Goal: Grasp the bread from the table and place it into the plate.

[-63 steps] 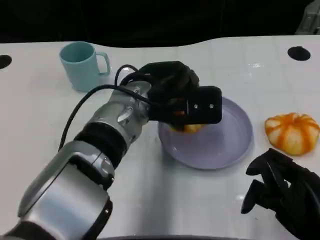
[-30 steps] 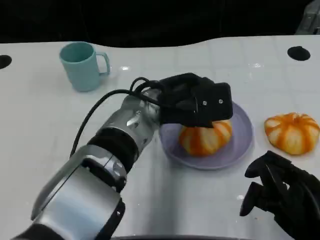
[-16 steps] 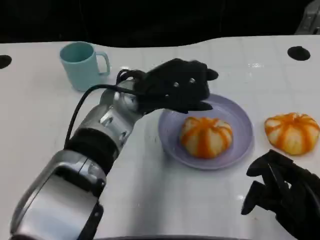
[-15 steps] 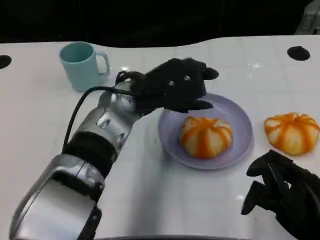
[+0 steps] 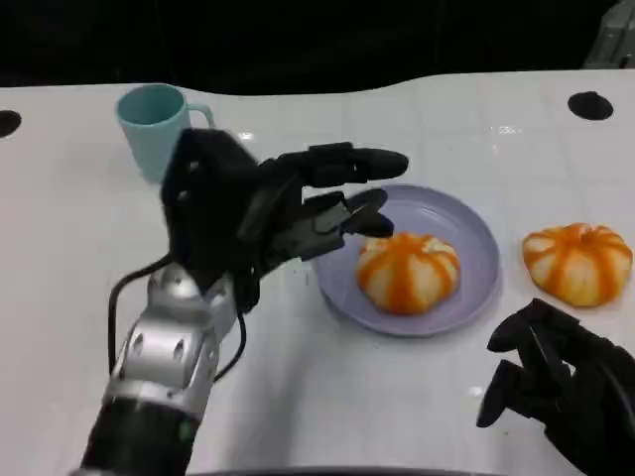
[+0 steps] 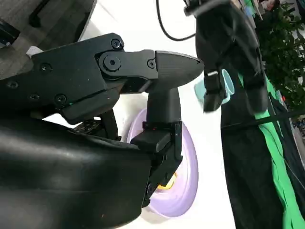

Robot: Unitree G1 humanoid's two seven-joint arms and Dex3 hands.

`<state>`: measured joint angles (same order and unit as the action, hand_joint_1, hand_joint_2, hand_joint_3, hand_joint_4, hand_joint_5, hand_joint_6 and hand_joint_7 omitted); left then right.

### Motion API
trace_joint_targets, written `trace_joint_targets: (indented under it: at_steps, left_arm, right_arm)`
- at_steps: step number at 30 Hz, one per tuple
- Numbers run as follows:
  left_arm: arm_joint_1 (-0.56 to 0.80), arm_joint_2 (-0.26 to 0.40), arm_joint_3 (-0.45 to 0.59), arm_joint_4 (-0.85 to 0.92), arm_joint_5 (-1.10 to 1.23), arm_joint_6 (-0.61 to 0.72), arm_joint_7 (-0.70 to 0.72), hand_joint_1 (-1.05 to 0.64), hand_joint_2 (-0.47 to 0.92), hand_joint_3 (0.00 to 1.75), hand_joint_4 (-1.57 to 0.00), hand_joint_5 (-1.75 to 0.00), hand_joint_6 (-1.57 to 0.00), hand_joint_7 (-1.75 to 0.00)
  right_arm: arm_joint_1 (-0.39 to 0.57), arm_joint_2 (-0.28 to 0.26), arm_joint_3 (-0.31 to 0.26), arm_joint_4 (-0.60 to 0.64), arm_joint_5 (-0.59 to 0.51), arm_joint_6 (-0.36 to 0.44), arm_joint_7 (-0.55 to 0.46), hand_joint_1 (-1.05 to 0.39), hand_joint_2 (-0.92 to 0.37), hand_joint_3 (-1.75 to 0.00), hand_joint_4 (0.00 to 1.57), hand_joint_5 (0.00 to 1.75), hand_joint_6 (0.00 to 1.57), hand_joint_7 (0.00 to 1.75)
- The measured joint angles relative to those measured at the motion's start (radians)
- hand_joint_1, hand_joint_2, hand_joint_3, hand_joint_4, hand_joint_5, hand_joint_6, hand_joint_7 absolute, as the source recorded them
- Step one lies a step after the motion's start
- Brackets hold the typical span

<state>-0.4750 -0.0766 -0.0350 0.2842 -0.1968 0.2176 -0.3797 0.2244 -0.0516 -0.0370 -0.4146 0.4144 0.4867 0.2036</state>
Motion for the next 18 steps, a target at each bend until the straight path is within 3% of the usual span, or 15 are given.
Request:
trace_joint_targets:
  at_steps: [4, 7, 18]
  left_arm:
    - [0.116, -0.004, 0.057, -0.143, -0.138, 0.138, 0.001, -0.58, 0.92, 0.45, -0.68, -1.69, -0.58, -1.39]
    - [0.181, 0.003, 0.079, -0.228, -0.198, 0.191, 0.0, -0.6, 0.92, 0.46, -0.7, -1.74, -0.54, -1.53]
    - [0.392, -0.022, 0.13, -0.473, -0.374, 0.347, 0.08, -0.59, 0.92, 0.47, -0.78, -1.75, -0.56, -1.68]
  right_arm:
    - [0.002, 0.0, 0.002, -0.009, 0.0, 0.002, -0.006, -0.44, -0.92, -0.39, 0.63, 1.75, 0.49, 1.61]
    - [0.002, -0.001, 0.005, -0.013, 0.0, 0.002, -0.006, -0.44, -0.92, -0.39, 0.63, 1.75, 0.48, 1.61]
    - [0.004, 0.0, 0.006, -0.031, 0.005, 0.024, -0.017, -0.44, -0.92, -0.4, 0.62, 1.75, 0.48, 1.61]
